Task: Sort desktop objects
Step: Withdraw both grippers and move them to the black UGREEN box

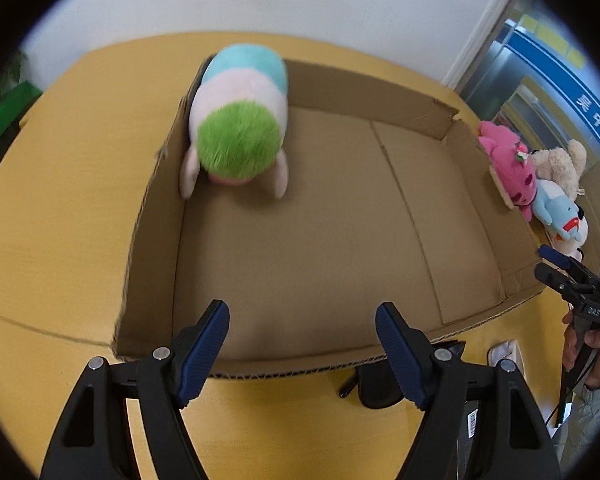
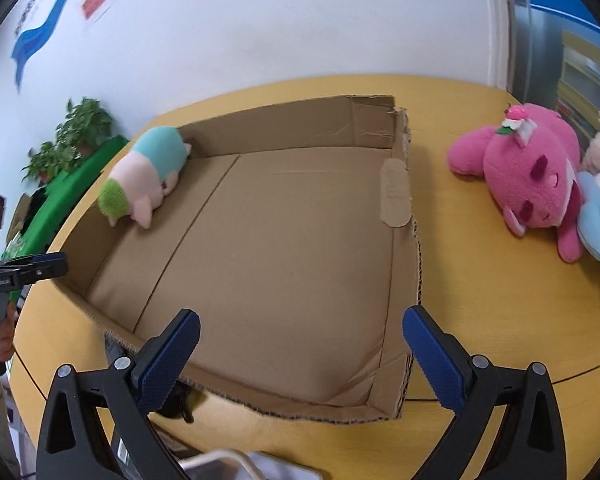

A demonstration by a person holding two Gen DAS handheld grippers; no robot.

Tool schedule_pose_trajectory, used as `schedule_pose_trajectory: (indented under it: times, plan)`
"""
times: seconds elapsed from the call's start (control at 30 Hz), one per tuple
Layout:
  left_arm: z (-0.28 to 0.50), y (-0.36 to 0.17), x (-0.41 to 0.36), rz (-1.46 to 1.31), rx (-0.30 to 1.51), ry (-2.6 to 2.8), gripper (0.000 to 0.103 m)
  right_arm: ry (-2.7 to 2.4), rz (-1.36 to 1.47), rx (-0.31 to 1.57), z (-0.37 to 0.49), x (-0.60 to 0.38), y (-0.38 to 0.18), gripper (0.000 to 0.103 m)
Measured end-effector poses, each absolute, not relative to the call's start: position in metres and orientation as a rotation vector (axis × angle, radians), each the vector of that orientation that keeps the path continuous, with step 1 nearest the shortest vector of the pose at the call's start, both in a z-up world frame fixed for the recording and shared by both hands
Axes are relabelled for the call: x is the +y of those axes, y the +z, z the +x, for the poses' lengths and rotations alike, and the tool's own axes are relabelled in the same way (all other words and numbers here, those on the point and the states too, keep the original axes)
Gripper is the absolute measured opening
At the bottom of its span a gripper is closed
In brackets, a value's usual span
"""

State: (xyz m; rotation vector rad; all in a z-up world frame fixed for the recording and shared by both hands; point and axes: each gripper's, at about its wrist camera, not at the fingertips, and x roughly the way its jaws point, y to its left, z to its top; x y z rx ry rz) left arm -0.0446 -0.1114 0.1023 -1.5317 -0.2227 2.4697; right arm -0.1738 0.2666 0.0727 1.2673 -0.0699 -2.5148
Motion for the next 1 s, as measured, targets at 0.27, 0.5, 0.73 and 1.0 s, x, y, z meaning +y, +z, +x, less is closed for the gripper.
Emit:
schedule_pose_trajectory:
  times: [0.27,0.5,0.73,1.0]
  plan:
    - [-0.022,0.102,-0.105,-1.556,-0.204,2.447,0.076,-2.535,1.261,-0.046,-0.161,0.274,0.068,0.102]
    - [-0.005,0.117,-0.103,-1.498,-0.137,2.574,0.076,-2.532,1.278,-0.038,-0.150,0.273,0.071,0.102]
    - [0.083,0.209,-0.080,-1.020,0.039,2.807,0.080,-2.667,1.001,0.051,-0.089,0.251,0.144,0.103]
    - [0.149,0.221,-0.073,-0.832,-0.124,2.753,0.080,-2.618,0.741,0.123,0.004,0.242,0.172,0.103]
